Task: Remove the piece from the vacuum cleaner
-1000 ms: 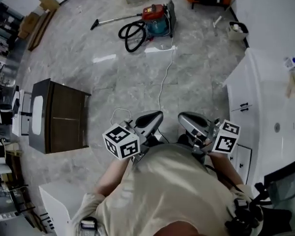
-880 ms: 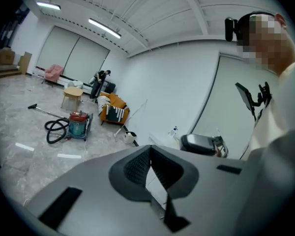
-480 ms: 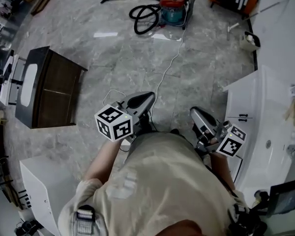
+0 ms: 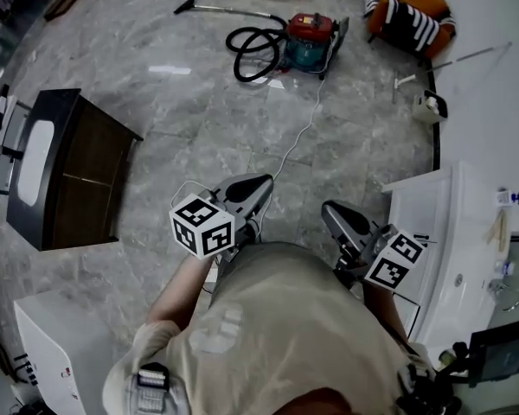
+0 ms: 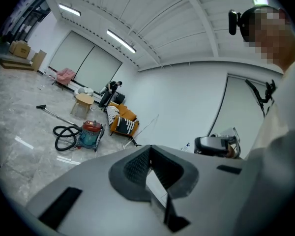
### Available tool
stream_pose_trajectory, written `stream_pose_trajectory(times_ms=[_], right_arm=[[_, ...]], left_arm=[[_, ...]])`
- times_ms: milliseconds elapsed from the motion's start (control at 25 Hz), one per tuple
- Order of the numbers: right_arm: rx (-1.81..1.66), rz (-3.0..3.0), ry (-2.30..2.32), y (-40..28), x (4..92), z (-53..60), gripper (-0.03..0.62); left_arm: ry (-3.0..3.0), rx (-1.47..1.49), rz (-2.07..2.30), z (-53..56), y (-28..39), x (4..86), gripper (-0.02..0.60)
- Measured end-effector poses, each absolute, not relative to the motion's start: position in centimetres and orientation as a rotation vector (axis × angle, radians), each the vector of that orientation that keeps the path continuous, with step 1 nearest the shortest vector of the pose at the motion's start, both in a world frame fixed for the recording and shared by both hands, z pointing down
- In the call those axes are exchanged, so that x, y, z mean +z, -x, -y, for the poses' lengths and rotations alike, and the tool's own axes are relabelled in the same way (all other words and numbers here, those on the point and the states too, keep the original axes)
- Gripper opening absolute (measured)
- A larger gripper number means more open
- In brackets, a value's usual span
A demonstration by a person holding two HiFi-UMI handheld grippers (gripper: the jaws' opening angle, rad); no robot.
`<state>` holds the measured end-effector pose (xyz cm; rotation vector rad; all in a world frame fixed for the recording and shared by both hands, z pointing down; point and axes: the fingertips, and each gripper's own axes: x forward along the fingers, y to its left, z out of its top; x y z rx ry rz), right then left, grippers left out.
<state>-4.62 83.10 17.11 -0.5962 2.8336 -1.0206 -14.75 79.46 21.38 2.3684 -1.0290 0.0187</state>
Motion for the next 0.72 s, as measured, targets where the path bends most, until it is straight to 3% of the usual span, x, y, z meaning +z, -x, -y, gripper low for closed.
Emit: stream_pose_trajectory(times_ms=[400,720], right_arm=[[-1.048,-2.894,0.594,15.9,17.1,-78.6,0.0],[-1.078,-2.892,0.662,17.6,17.6,-77.2,0.0]], left_arm=[[-2.442,0.081,1.059,-75.4,24.8,21.4,0.003],[-2.453,0.095,1.035,-74.5,25.9,22.0,0.003]])
